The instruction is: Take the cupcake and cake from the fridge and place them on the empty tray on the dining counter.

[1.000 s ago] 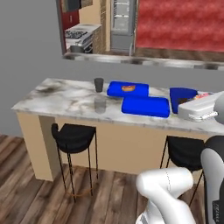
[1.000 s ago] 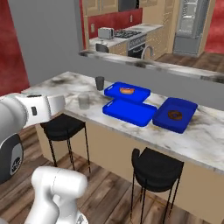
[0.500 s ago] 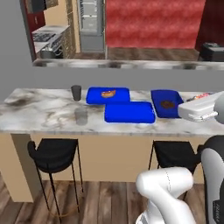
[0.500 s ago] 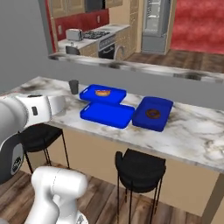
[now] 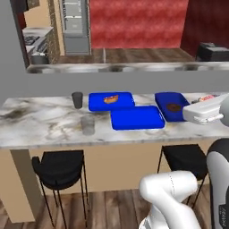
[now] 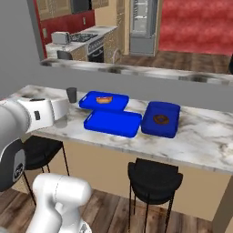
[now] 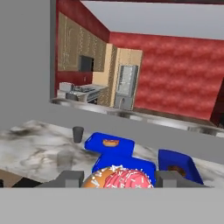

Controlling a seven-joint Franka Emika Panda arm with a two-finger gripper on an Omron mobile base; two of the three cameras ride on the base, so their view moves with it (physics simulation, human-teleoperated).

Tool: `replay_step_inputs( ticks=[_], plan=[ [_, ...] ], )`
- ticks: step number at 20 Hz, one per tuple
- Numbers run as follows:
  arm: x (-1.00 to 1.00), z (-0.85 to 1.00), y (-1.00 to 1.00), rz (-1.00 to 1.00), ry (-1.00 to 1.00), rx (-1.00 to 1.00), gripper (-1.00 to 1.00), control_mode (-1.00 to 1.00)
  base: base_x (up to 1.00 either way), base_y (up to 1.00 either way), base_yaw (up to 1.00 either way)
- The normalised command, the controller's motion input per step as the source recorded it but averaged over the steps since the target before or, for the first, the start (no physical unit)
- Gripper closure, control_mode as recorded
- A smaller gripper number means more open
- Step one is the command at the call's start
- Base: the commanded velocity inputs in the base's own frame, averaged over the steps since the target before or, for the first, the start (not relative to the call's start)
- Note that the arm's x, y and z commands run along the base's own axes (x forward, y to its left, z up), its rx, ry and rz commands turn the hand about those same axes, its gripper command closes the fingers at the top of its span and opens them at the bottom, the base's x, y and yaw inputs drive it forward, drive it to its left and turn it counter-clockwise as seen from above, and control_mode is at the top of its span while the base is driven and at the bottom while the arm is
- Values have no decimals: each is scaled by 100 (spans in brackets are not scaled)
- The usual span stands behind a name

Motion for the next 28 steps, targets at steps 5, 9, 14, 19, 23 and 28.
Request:
replay_step_inputs(
  ticks=[5,9,14,19,23,28],
  plan=[
    [0,0,0,0,0,0,100,100,33,76,-17],
    [0,0,0,0,0,0,100,100,28,3,-14],
    [0,0,0,0,0,0,100,100,32,-6,-9],
    [0,0,0,0,0,0,100,100,74,0,-12],
    [0,0,0,0,0,0,100,100,100,6,-13],
    [0,0,0,0,0,0,100,100,100,9,-15]
  ],
)
